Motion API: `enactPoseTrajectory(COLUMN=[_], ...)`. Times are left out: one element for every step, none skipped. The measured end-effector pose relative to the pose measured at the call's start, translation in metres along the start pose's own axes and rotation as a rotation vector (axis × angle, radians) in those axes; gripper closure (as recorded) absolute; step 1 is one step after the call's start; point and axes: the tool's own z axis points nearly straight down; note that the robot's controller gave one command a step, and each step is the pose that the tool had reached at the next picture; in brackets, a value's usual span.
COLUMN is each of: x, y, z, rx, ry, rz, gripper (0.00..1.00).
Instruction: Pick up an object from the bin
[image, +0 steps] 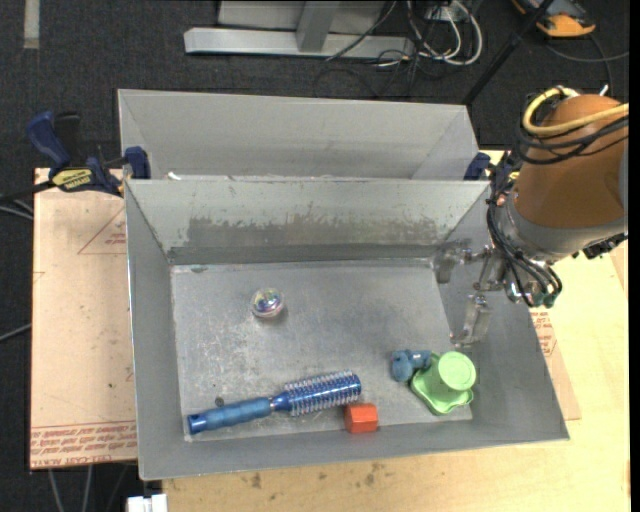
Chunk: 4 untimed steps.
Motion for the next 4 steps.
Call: enactPoseTrajectory(x=[0.063, 0.061, 0.073, 0.073], y=[0.012, 0.012, 0.065, 0.083], z=[0.139, 0.136, 0.149, 0.132], rx=[-0.001, 0.001, -0.002, 0.000], ry=[-0.002, -0.006, -0.006, -0.008], rz=[-0.142, -0.145, -0.129, 0.065], gripper=[0.00, 1.00, 1.00, 1.00])
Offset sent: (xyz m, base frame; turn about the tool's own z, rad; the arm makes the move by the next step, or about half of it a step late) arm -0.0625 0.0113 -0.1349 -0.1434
